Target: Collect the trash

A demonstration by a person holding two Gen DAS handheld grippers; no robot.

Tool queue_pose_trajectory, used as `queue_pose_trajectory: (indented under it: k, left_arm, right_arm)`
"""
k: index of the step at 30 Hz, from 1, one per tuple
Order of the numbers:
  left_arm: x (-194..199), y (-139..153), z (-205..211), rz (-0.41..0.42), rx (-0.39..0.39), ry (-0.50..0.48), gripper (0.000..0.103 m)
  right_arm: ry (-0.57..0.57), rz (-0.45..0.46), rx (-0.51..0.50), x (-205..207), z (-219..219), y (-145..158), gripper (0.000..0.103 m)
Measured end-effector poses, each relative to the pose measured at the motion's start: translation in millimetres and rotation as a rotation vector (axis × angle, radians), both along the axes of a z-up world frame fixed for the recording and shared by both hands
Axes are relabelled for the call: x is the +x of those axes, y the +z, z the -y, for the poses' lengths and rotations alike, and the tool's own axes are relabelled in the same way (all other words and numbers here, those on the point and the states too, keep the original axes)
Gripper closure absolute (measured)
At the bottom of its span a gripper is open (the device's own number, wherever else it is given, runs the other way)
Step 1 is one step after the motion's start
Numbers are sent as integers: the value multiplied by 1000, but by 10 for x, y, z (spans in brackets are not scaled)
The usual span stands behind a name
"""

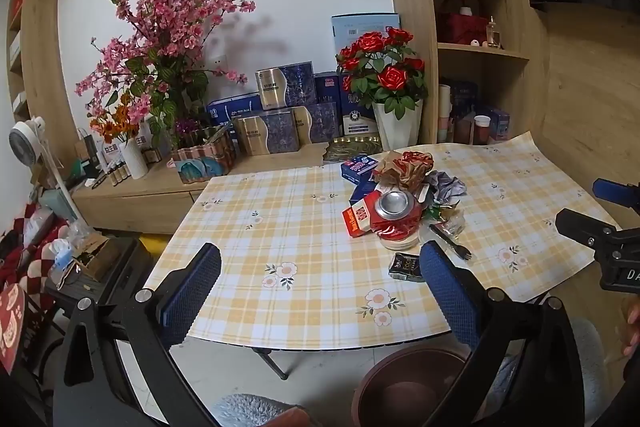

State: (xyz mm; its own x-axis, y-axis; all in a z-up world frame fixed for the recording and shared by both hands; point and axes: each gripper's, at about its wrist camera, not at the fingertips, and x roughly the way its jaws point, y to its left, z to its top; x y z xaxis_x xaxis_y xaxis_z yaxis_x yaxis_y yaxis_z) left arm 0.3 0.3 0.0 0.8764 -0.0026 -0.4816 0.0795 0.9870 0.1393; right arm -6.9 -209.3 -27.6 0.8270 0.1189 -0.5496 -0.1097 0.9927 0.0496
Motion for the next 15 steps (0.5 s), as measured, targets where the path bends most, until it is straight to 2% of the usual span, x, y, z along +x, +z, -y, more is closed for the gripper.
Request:
queue_pose_trajectory:
  k: [15]
  left_arm:
    - [-10,-12,23,7,-9,-7,6]
  right_arm:
    - [-16,5,-4,-30,45,-8,6]
